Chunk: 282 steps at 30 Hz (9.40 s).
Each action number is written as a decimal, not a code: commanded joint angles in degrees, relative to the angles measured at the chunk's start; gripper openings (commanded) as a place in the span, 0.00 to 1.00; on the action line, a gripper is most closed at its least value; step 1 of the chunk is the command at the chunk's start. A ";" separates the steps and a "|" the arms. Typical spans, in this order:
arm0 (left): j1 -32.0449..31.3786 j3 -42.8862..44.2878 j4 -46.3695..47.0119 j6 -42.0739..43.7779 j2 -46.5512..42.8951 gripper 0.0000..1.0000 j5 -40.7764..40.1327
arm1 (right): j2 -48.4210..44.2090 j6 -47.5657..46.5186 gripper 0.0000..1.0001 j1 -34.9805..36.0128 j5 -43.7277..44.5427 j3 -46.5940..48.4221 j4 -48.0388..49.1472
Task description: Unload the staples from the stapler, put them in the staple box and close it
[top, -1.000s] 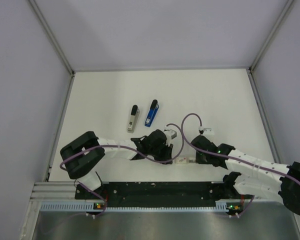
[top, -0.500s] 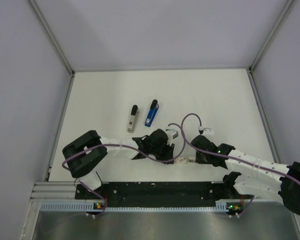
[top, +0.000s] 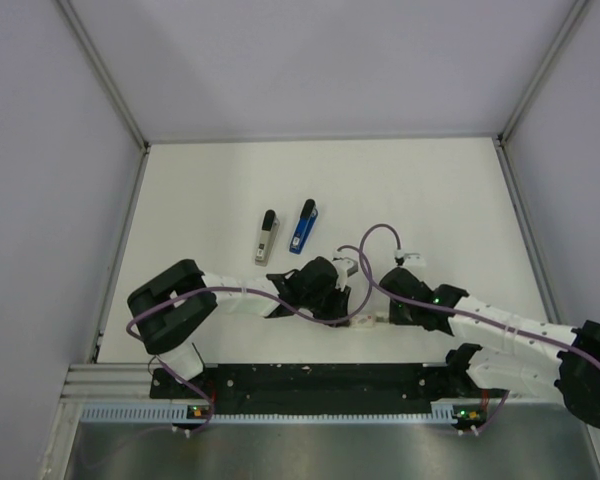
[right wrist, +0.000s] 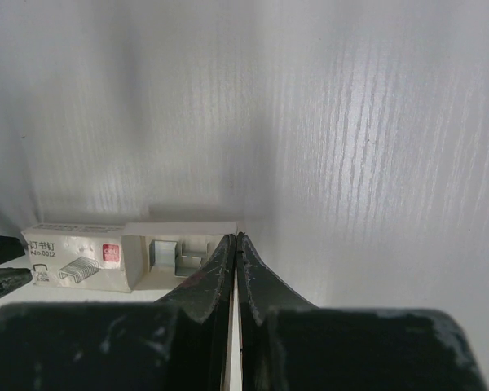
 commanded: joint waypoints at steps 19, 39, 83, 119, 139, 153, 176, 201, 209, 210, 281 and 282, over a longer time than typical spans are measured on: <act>-0.04 1.43 2.24 0.31 -0.03 0.24 0.99 | 4.32 1.61 0.00 3.72 5.06 4.92 -2.24; -0.04 1.69 2.33 0.23 -0.47 0.24 0.82 | 5.90 2.84 0.00 5.30 4.71 5.63 -2.24; -0.04 1.96 2.15 -0.74 -0.12 0.24 -0.32 | 4.67 5.92 0.00 8.81 4.97 2.81 -3.56; -0.04 1.35 2.94 -0.13 -1.26 0.24 -0.06 | 10.91 6.44 0.00 9.87 8.92 9.58 -7.78; -0.83 0.73 4.44 -1.09 -0.47 0.24 0.56 | 10.82 7.67 0.00 10.31 8.75 10.37 -7.17; -1.62 0.99 4.79 -0.48 1.11 0.24 -0.41 | 9.51 5.75 0.00 10.92 4.80 8.27 -3.04; -1.44 2.31 3.56 0.23 1.73 0.24 -3.31 | 3.53 -1.38 0.00 11.01 -0.92 2.11 0.39; -1.00 0.91 4.09 4.09 1.73 0.24 -3.05 | -0.25 -3.92 0.00 13.03 -2.94 0.70 0.83; -0.04 -1.03 4.17 5.41 0.67 0.24 -3.05 | -0.16 -3.49 0.00 13.29 -3.03 0.35 0.83; 0.14 -1.29 4.26 5.67 0.67 0.24 -2.79 | -0.16 -3.31 0.00 13.21 -3.03 0.26 0.92; -1.18 -7.53 13.31 12.35 -1.17 0.24 4.07 | -0.68 -8.15 0.00 13.91 -4.17 1.68 8.57; -1.18 -7.62 13.32 12.62 -1.26 0.24 4.16 | -1.82 -7.88 0.00 13.91 -4.43 0.97 8.22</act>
